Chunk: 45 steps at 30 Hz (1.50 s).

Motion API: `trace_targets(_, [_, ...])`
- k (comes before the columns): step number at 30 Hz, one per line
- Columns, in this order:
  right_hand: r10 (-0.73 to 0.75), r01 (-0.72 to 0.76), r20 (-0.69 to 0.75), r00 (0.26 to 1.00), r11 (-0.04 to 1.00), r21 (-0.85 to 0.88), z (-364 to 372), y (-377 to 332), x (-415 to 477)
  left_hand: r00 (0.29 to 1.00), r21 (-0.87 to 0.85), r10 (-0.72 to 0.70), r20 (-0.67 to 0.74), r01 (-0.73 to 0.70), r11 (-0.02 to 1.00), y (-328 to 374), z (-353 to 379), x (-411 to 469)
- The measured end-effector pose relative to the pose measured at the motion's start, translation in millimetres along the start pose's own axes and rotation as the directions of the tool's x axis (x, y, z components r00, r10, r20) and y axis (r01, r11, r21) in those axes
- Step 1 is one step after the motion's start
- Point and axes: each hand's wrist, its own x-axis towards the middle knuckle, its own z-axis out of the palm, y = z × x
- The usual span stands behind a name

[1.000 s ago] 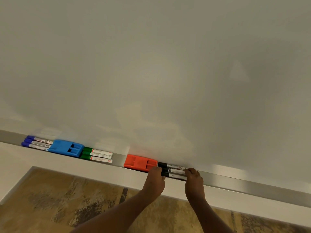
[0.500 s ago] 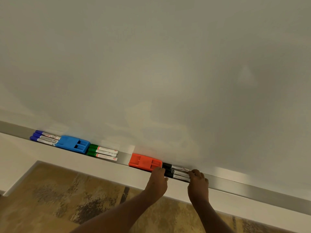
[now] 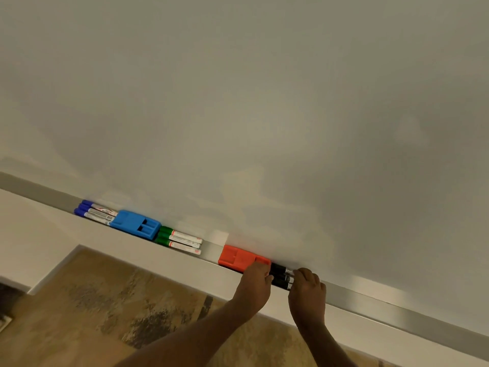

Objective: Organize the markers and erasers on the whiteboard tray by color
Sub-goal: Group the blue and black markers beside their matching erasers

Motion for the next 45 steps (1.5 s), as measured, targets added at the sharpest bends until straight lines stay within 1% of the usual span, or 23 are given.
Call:
trace_targets(2, [-0.028, 0.028, -0.002, 1.000, 1.000, 0.001, 0.3, -15.6, 1.3, 1.000, 0.009, 0.020, -0.014, -0.020, 1.000, -1.4, -8.1, 2.4])
trace_targets(5, [-0.108, 0.107, -0.011, 0.994, 0.994, -0.013, 0.4, -39.5, 5.1, 0.996, 0.006, 0.061, -0.067, -0.061, 0.998, -4.5, -22.4, 6.6])
trace_targets(7, [-0.129, 0.130, -0.034, 0.991, 0.991, 0.027, 0.2, -55.5, 8.6, 0.991, 0.005, 0.077, -0.106, -0.077, 0.997, -7.9, -32.9, 9.4])
trace_targets(10, [-0.180, 0.181, -0.018, 0.983, 0.983, 0.039, -1.6, -78.9, 13.5, 0.988, -0.029, 0.066, -0.139, -0.070, 0.997, -13.2, -51.6, 13.2])
trace_targets(15, [-0.277, 0.280, 0.079, 0.958, 0.960, -0.028, -2.0, -115.9, 25.7, 0.975, -0.033, 0.067, -0.211, -0.075, 0.997, -29.3, -85.2, 18.6])
trace_targets(18, [-0.338, 0.342, 0.072, 0.938, 0.939, -0.047, -0.7, -138.9, 31.7, 0.963, -0.018, 0.060, -0.261, -0.067, 0.998, -41.4, -104.4, 22.6])
trace_targets(21, [-0.392, 0.393, 0.037, 0.919, 0.919, -0.024, 3.0, -162.4, 36.7, 0.950, 0.002, 0.069, -0.303, -0.071, 0.997, -56.2, -122.6, 27.5])
trace_targets(25, [-0.431, 0.431, -0.002, 0.902, 0.902, 0.009, 14.6, -199.6, 42.8, 0.939, -0.016, 0.020, -0.343, -0.028, 1.000, -80.3, -151.7, 34.9])
trace_targets(29, [-0.448, 0.448, -0.023, 0.894, 0.889, 0.089, 24.5, -238.6, 49.2, 0.927, -0.009, -0.050, -0.371, 0.050, 0.999, -106.7, -185.1, 42.7])
trace_targets(33, [-0.518, 0.522, -0.065, 0.853, 0.845, 0.114, 34.6, -278.1, 59.3, 0.905, -0.019, -0.071, -0.419, 0.069, 0.997, -134.8, -225.3, 52.1])
trace_targets(37, [-0.581, 0.580, -0.016, 0.814, 0.809, 0.095, 44.3, -319.4, 70.8, 0.878, -0.020, -0.133, -0.460, 0.139, 0.990, -165.4, -266.8, 63.6])
trace_targets(41, [-0.630, 0.629, 0.057, 0.775, 0.777, 0.039, 52.8, -362.9, 78.3, 0.830, -0.040, -0.170, -0.531, 0.176, 0.984, -196.5, -306.8, 70.3])
trace_targets(45, [-0.665, 0.667, 0.102, 0.740, 0.745, 0.014, 61.4, -401.1, 81.0, 0.792, -0.072, -0.235, -0.564, 0.236, 0.969, -224.0, -338.1, 76.7])
